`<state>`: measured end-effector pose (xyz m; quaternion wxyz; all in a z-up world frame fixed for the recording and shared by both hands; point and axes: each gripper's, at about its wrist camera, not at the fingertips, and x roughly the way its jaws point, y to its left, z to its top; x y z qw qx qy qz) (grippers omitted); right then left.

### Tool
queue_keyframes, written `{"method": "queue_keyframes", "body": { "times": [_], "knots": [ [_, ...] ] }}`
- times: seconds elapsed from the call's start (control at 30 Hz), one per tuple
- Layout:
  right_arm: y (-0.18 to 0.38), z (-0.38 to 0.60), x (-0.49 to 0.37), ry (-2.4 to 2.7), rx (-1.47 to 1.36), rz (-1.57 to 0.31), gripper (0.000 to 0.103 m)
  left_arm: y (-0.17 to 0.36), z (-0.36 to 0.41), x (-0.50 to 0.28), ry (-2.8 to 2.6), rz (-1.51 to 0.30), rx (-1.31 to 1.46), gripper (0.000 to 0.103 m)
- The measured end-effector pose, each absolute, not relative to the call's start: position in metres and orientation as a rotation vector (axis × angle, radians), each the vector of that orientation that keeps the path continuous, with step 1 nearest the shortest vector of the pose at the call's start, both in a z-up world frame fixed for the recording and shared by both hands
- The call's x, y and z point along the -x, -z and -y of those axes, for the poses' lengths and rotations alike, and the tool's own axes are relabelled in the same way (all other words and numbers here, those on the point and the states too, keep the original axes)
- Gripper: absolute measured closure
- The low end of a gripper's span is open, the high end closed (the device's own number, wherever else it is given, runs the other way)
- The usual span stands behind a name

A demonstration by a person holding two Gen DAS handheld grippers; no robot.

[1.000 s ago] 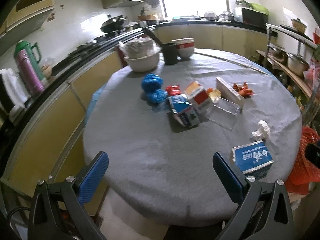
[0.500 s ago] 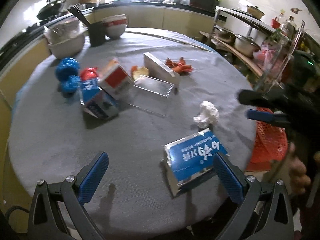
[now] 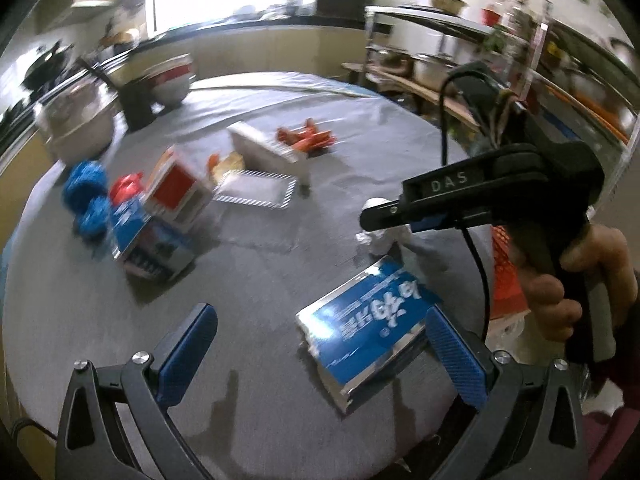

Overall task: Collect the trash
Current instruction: 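Grasp the white crumpled tissue with the right tool while the left tool grasps the blue toothpaste box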

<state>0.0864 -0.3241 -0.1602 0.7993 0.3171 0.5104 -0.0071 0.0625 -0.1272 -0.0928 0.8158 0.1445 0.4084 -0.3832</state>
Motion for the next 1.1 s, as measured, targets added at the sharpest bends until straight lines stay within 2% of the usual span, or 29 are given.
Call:
{"method": "queue_keyframes", "body": {
  "times": [0.3, 0.73, 0.8, 0.83, 0.87, 1.1],
  "knots": [
    [0.154, 0.35, -0.05, 0.059, -0.723, -1.059, 0.065, 0.101, 0.154, -0.068, 0.969, -0.85, -0.396, 0.0],
    [0.158, 0.361, -0.03, 0.049, -0.777, -1.029, 0.064, 0.13, 0.172, -0.062, 1.011, -0.926, -0.551, 0.0],
    [0.158, 0.36, -0.03, 0.049, -0.772, -1.026, 0.064, 0.132, 0.173, -0.058, 0.986, -0.933, -0.572, 0.003],
    [0.158, 0.36, -0.03, 0.049, -0.768, -1.026, 0.064, 0.134, 0.174, -0.057, 0.971, -0.94, -0.588, 0.009],
    [0.158, 0.359, -0.03, 0.049, -0.766, -1.026, 0.064, 0.135, 0.174, -0.055, 0.965, -0.948, -0.593, 0.012],
    [0.157, 0.358, -0.029, 0.06, -0.752, -1.022, 0.064, 0.13, 0.175, -0.049, 0.906, -0.939, -0.61, 0.017]
  ]
}}
